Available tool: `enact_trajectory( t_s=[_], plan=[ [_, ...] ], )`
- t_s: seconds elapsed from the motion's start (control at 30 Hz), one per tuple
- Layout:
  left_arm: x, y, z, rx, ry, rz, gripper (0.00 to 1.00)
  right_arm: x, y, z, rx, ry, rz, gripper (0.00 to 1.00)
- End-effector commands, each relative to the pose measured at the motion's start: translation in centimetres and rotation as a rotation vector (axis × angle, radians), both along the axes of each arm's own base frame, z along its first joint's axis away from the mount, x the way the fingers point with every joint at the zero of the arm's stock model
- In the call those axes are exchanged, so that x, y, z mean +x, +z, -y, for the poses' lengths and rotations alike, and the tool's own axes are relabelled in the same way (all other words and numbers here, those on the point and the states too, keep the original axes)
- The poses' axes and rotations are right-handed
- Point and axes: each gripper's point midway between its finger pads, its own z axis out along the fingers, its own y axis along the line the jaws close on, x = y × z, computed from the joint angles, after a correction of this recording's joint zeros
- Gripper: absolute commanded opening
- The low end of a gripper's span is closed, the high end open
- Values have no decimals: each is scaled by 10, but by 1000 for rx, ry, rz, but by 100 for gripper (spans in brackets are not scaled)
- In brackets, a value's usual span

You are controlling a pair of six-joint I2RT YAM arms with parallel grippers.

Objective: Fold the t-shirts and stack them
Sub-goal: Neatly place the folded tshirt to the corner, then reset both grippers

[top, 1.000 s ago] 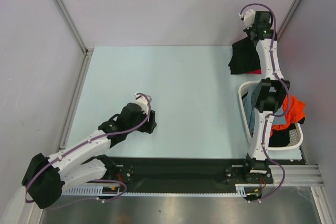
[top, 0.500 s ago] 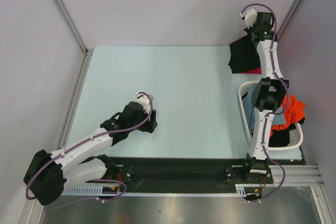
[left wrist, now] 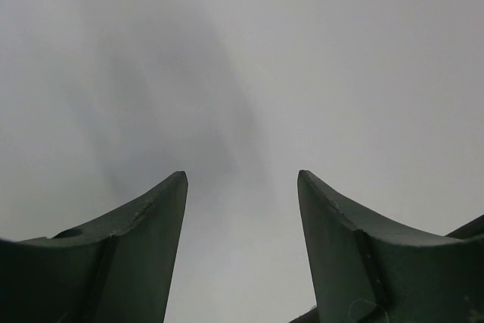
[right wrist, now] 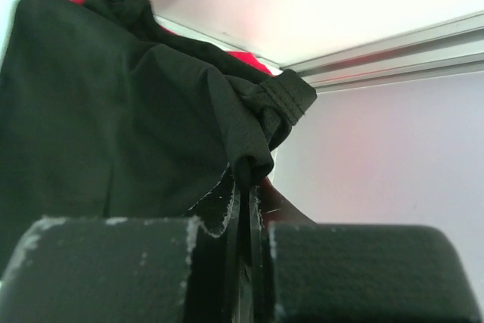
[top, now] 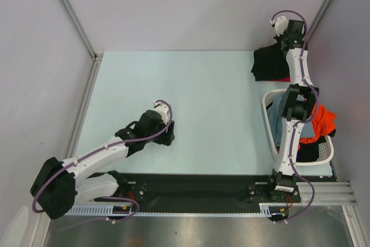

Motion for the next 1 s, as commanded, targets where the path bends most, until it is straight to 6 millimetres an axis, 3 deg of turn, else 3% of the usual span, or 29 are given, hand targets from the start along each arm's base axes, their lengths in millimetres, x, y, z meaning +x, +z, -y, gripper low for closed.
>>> enact_trajectory(
  t_s=[0.0,0.03,0.07,0.1,0.17,0.2,0.27,0.3,0.33,0.43,0.47,0.53,0.57,0.63,0.67,0.7,0.77,0.8,0.83,0.87,0.9,0.97],
  plan=[
    [11,20,14,-35,-25,34,66,19,18,20,-39,4,112,0],
    [13,22,15,-38,-23,35,66,21,14,26,-51,-9,119,41],
    [12,22,14,-34,-20,26,66,26,19,37,-88,-45,164,71],
    [11,19,14,-32,-20,12,66,28,9,47,-119,-70,166,97],
    [10,21,11,-37,-5,-12,66,28,20,68,-158,-140,209,100],
    [11,27,12,-51,3,-11,66,26,42,75,-125,-176,263,100],
    [10,31,7,-49,18,-21,66,21,56,69,-76,-202,286,100],
    [10,35,6,-58,27,-15,66,19,66,60,-79,-202,294,100],
    [12,45,5,-80,49,8,67,15,88,38,-76,-181,314,100],
    [13,61,5,-159,109,21,68,4,107,-2,-14,-179,317,100],
    [14,70,6,-198,123,36,69,-5,118,-38,66,-156,320,100],
    [12,77,9,-261,154,31,70,-13,124,-78,174,-129,324,100],
    [11,87,10,-295,159,50,71,-22,124,-122,247,-55,295,100],
    [9,92,7,-341,196,55,73,-36,121,-178,465,22,255,100],
    [8,103,4,-377,209,89,74,-55,116,-215,550,75,213,100],
    [6,107,2,-398,219,102,75,-67,114,-238,647,105,187,100],
    [0,102,-2,-429,239,102,80,-92,121,-282,738,205,183,100],
    [-5,108,-6,-465,242,124,81,-125,113,-307,781,245,143,100],
    [-10,94,-8,-480,267,90,82,-146,112,-326,856,269,122,100],
    [-13,94,-8,-511,276,92,83,-157,124,-339,909,312,164,100],
    [-20,81,-10,-550,300,63,84,-194,114,-357,995,329,111,100],
    [-22,78,-8,-636,318,64,89,-227,119,-376,1118,378,95,100]
  ],
)
